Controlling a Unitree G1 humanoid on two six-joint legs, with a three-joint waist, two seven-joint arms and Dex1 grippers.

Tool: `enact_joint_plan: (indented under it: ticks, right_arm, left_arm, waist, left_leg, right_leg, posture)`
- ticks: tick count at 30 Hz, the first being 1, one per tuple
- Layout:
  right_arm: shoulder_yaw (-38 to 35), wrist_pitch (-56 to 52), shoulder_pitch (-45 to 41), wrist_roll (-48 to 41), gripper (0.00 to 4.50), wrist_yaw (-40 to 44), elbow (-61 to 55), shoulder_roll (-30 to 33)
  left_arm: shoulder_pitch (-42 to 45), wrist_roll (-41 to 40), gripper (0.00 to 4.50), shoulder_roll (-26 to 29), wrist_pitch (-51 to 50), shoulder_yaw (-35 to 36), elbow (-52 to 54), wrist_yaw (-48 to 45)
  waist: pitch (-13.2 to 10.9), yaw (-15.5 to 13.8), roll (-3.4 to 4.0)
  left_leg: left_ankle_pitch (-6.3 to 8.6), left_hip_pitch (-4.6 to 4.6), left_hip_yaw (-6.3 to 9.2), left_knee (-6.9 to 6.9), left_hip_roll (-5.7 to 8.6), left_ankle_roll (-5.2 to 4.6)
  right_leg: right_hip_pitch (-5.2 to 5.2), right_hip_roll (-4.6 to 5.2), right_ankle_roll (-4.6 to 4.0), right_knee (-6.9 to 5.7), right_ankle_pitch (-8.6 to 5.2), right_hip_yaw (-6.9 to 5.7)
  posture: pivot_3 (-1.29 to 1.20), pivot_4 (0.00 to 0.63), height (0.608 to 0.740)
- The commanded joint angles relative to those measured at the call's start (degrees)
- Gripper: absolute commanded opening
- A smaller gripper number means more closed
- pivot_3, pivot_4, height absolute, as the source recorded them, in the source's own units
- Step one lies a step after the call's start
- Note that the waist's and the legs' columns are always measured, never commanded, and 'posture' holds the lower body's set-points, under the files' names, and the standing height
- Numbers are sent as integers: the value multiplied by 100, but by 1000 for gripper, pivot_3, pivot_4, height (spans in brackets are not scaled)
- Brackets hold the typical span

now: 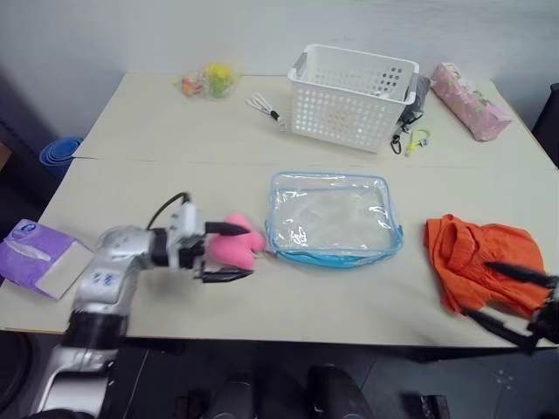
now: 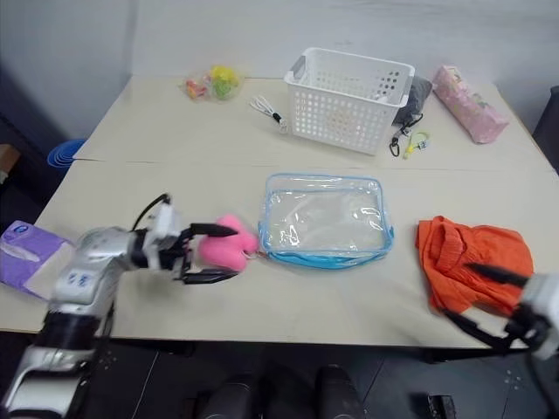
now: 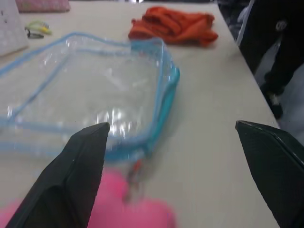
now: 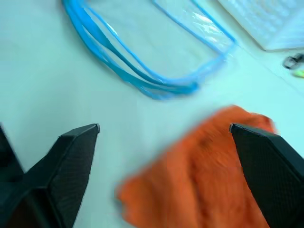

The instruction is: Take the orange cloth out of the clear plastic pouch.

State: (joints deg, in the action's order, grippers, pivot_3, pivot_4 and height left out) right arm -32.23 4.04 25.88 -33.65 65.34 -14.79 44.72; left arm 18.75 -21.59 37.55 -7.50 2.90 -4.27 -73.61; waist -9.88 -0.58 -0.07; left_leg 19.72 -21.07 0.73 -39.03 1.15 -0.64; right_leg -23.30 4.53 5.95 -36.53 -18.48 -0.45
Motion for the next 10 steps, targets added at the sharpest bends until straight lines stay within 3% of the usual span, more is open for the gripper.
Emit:
enact_joint_plan:
  ticks: [1,7,10]
  right_arm:
    - [640,611,-161,330,4500,122,-236,-399]
    - [1484,1901,-649,1220,4500,384,735,-705]
    - [1535,2045,-832,1256,4500,138,945,-872]
  left_arm:
    - [-830,181,4308,275,939,491,337,70]
    - [-2151,469,4308,247,1785,902,693,638]
    - [-2352,233,4308,87,1343,1011,1042,1119]
  waist:
    - [0,7,3]
    - [0,-32,3]
    - [-2,-73,7]
  left_leg:
    - [4,0,-3,0,3,-7]
    - [15,5,-3,0,12,-29]
    - [15,2,8,2,11,-29]
  right_leg:
    - [1,4,0,3,0,2]
    - [19,18,0,31,0,-1]
    - [23,19,0,34,0,-12]
  posture:
    - [0,150,740]
    - [0,150,740]
    - [0,150,740]
